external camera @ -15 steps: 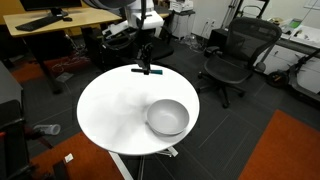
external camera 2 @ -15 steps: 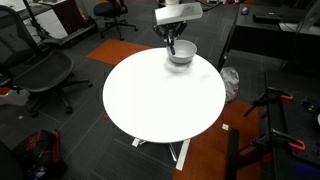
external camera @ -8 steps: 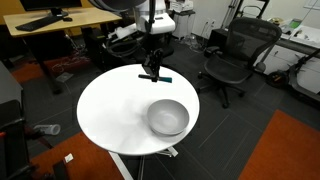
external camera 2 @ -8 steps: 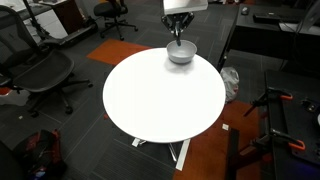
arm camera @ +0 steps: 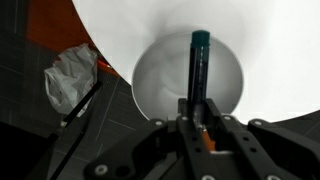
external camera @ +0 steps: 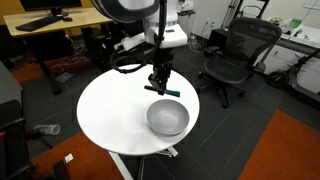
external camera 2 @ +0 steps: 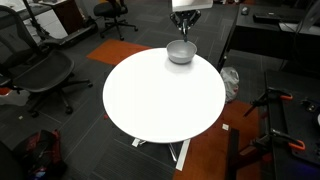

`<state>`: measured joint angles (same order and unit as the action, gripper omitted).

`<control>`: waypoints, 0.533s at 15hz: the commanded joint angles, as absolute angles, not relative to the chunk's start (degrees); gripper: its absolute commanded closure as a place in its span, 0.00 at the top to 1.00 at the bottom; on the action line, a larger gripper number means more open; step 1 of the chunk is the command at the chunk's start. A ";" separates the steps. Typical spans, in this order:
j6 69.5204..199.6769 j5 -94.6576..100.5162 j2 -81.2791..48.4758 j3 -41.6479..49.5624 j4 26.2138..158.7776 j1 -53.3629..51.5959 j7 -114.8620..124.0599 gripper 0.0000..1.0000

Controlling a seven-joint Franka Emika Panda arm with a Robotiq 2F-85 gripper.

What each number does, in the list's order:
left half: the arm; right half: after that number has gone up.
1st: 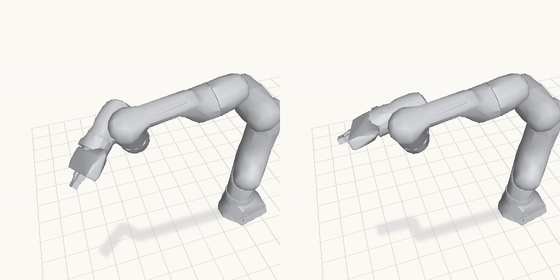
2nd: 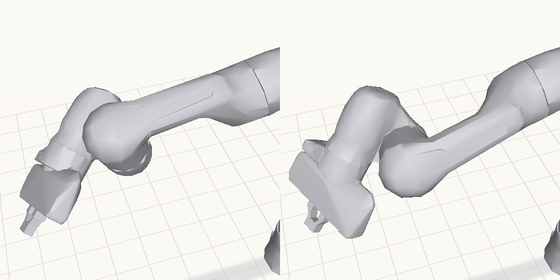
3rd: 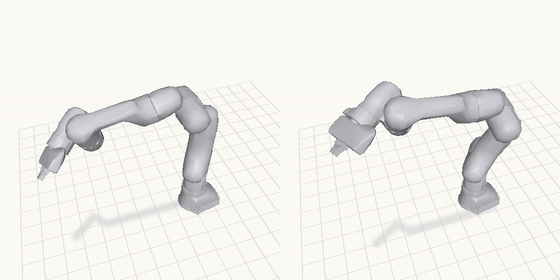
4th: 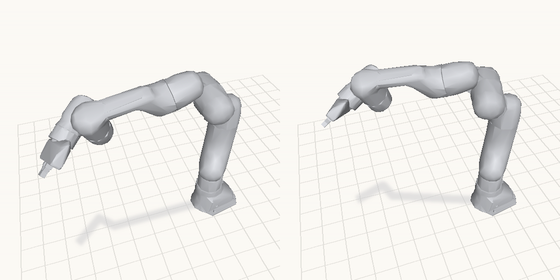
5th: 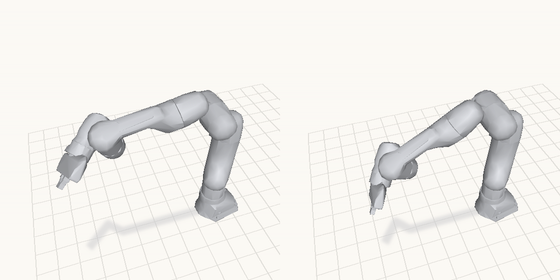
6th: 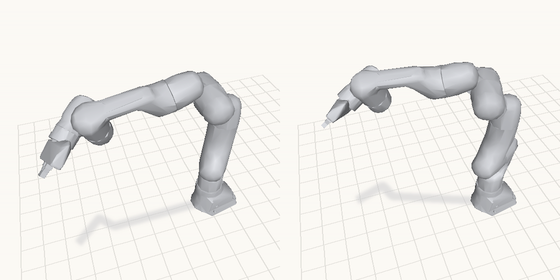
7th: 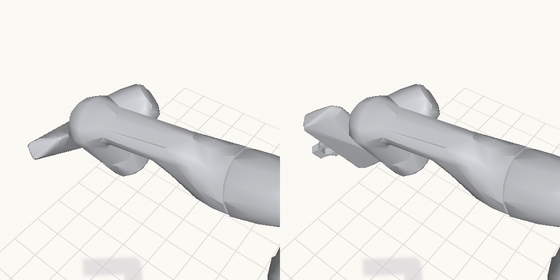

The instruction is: Pick up the marker and put it in the bowl

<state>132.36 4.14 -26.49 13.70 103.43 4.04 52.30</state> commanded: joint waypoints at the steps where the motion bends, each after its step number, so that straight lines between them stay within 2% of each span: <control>1: 134.13 3.17 -28.41 13.09 102.85 5.86 47.45 0.05; 8: 139.29 -0.63 -33.68 12.22 101.63 8.20 37.09 0.05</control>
<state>137.61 1.67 -31.63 13.15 103.20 6.90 41.33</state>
